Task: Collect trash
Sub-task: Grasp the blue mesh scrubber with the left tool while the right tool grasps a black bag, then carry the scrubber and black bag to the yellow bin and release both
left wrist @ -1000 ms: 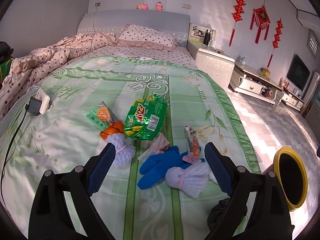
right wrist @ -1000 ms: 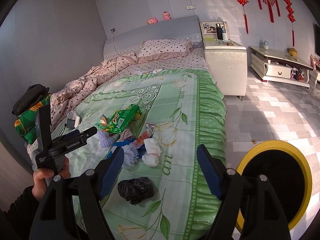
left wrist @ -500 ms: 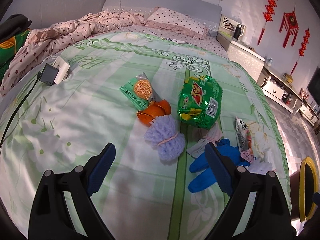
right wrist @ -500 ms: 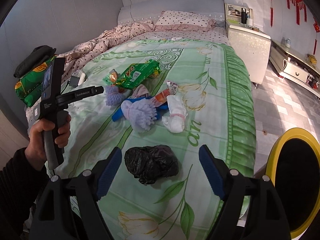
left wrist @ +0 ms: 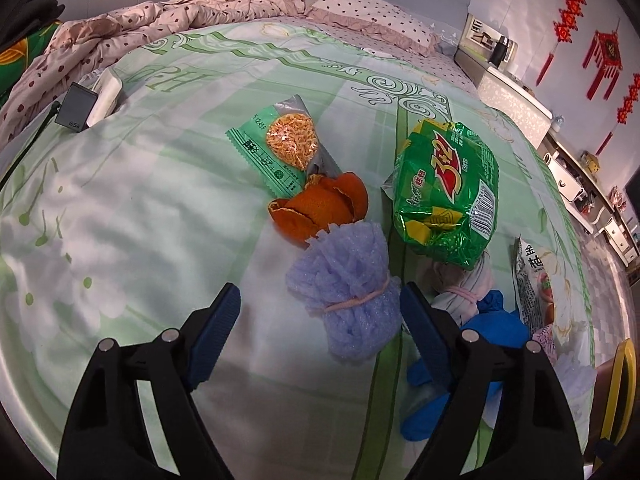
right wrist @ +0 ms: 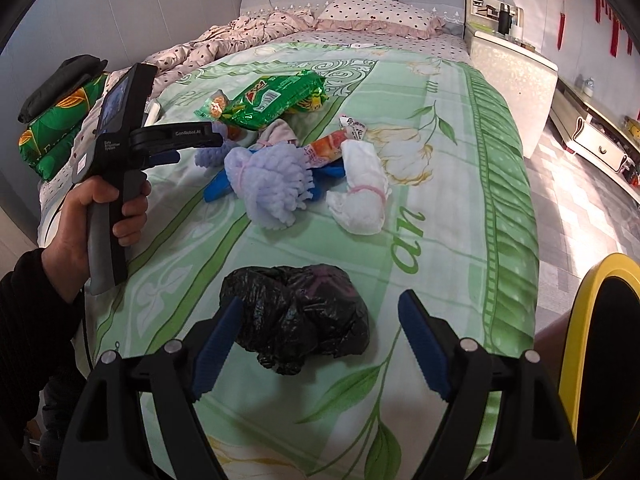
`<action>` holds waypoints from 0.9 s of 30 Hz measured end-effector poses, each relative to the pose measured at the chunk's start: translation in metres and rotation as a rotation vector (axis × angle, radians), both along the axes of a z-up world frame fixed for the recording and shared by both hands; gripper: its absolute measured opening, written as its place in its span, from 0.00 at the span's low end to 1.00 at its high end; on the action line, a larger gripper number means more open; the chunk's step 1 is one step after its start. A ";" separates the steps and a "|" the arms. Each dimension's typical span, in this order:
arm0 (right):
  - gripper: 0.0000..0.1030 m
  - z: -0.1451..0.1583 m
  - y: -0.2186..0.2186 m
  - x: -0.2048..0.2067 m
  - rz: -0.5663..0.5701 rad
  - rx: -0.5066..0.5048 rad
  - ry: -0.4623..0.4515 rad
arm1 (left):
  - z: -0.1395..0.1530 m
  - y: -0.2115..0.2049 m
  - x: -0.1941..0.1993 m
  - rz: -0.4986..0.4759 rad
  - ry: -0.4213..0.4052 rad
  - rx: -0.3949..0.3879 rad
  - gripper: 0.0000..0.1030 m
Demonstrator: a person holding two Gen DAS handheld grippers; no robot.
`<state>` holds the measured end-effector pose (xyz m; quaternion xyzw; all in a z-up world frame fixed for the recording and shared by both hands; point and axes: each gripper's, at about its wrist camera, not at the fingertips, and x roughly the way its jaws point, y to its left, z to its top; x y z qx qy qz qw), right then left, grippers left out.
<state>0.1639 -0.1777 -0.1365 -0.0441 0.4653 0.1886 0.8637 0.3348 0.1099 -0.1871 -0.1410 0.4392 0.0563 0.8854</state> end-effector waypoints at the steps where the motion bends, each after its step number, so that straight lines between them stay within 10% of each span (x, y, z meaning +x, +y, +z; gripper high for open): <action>1: 0.74 -0.002 0.001 0.002 0.002 0.000 0.005 | -0.002 -0.002 0.002 -0.005 -0.001 -0.002 0.69; 9: 0.59 -0.016 0.012 0.008 0.030 0.007 0.047 | -0.002 -0.013 0.007 -0.039 -0.025 -0.031 0.36; 16: 0.39 -0.010 0.019 0.006 0.051 0.002 0.022 | 0.005 -0.003 -0.003 -0.021 -0.053 -0.054 0.31; 27: 0.34 0.028 0.013 -0.017 0.043 0.054 -0.052 | 0.048 0.005 -0.039 -0.022 -0.127 -0.045 0.30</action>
